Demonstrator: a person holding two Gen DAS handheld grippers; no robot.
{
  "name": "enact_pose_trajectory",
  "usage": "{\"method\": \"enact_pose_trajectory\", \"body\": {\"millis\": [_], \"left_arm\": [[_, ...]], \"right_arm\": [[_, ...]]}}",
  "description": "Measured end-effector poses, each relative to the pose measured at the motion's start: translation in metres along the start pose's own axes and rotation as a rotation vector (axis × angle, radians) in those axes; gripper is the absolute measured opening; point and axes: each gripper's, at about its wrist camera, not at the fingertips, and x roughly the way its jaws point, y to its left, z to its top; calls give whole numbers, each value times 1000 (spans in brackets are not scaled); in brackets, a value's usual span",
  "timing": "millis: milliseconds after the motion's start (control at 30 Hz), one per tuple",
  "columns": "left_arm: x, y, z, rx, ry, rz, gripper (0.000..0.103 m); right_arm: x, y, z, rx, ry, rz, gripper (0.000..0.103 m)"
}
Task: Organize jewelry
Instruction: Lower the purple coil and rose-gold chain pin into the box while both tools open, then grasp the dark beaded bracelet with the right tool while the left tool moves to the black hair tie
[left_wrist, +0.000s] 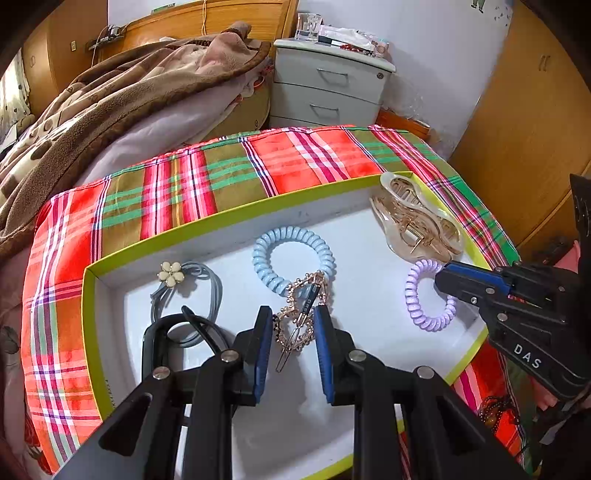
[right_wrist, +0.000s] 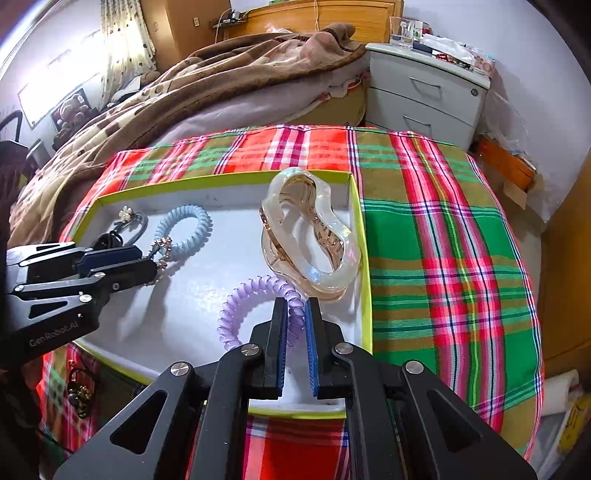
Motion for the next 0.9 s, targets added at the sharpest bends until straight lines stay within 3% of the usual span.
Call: {"method": "enact_pose_trajectory", "body": {"millis": [300,400,633,900], "left_arm": [[-1,1,1,-11,6,4,25],[-2,0,1,-9,4,9,29],[-20,-5,-1,1,-38,30,38],[-52,-6,-14,-6,-90,28,41]], "right_arm": [[2,0,0,19,6,-4,10],[-2,-3,-1,35,-7,0,13],[-18,-4,-4,57,-45,20,15],[-50,-5,-17,71,-103,47,24]]}}
